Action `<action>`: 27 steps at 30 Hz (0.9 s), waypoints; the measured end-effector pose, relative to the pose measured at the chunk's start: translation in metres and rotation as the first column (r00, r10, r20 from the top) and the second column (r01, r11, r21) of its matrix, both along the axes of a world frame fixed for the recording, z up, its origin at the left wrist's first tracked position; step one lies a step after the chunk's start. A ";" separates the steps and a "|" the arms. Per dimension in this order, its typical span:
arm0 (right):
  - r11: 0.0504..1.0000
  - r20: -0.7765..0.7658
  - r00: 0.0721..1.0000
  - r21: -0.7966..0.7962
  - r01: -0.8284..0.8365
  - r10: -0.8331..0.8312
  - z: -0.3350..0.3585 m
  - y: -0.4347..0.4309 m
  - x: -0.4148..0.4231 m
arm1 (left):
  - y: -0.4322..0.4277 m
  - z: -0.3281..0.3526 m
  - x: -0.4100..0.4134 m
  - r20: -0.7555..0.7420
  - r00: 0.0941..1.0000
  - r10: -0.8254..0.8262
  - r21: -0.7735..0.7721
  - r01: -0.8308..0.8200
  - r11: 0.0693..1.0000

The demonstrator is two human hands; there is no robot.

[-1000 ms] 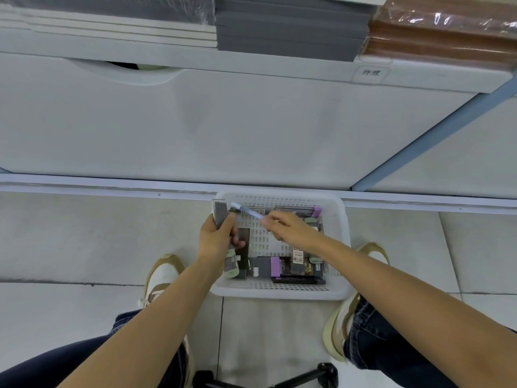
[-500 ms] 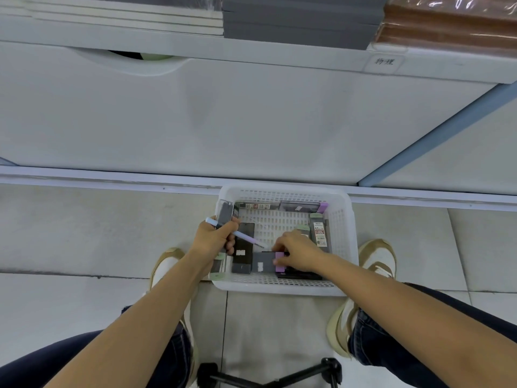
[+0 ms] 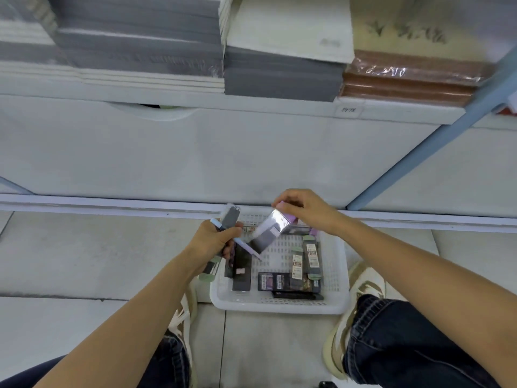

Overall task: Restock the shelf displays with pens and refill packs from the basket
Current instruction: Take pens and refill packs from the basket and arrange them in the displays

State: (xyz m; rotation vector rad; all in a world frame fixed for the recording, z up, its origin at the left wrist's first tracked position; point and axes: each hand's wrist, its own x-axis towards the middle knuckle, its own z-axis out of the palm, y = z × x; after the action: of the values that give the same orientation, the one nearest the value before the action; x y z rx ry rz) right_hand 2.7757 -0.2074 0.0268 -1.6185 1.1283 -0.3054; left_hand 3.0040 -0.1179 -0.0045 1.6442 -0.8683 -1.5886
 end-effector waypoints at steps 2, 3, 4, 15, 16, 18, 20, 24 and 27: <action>0.999 0.080 0.997 -0.041 0.016 -0.012 0.034 -0.006 0.004 | -0.006 0.022 -0.005 -0.006 0.999 -0.040 -0.048 0.039 0.998; 0.998 0.100 0.995 -0.066 0.008 -0.002 0.052 -0.008 0.006 | -0.009 0.034 -0.007 -0.007 0.999 -0.046 -0.067 0.046 0.997; 0.996 0.115 0.993 -0.091 0.002 0.009 0.068 -0.009 0.007 | -0.012 0.046 -0.008 -0.008 0.999 -0.049 -0.084 0.049 0.995; 0.996 0.580 0.812 0.091 0.013 -0.063 0.203 -0.005 0.009 | -0.009 0.176 -0.008 -0.101 0.979 -0.179 -0.309 0.140 0.941; 0.998 0.606 0.794 0.067 0.006 -0.045 0.213 -0.003 0.009 | -0.009 0.186 -0.006 -0.111 0.977 -0.183 -0.325 0.138 0.936; 1.000 0.623 0.782 -0.006 0.027 -0.017 0.232 0.001 0.010 | -0.009 0.207 0.001 -0.139 0.971 -0.195 -0.378 0.130 0.917; 0.990 0.609 0.793 -0.092 0.109 -0.031 0.253 0.006 0.015 | -0.008 0.227 0.007 -0.164 0.959 -0.229 -0.447 0.135 0.884; 0.913 0.532 0.845 -0.315 0.261 -0.058 0.290 0.013 0.028 | -0.005 0.264 0.008 -0.038 0.972 -0.230 -0.557 0.171 0.813; 0.898 0.520 0.853 -0.356 0.258 -0.039 0.310 0.017 0.035 | -0.002 0.286 0.008 0.029 0.983 -0.181 -0.598 0.162 0.785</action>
State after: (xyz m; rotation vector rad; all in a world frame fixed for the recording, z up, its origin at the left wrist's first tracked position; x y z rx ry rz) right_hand 2.8106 -0.1908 0.3372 -1.6692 0.8111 -1.0758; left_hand 3.0121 -0.1203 0.2819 1.1027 -1.3717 -1.2543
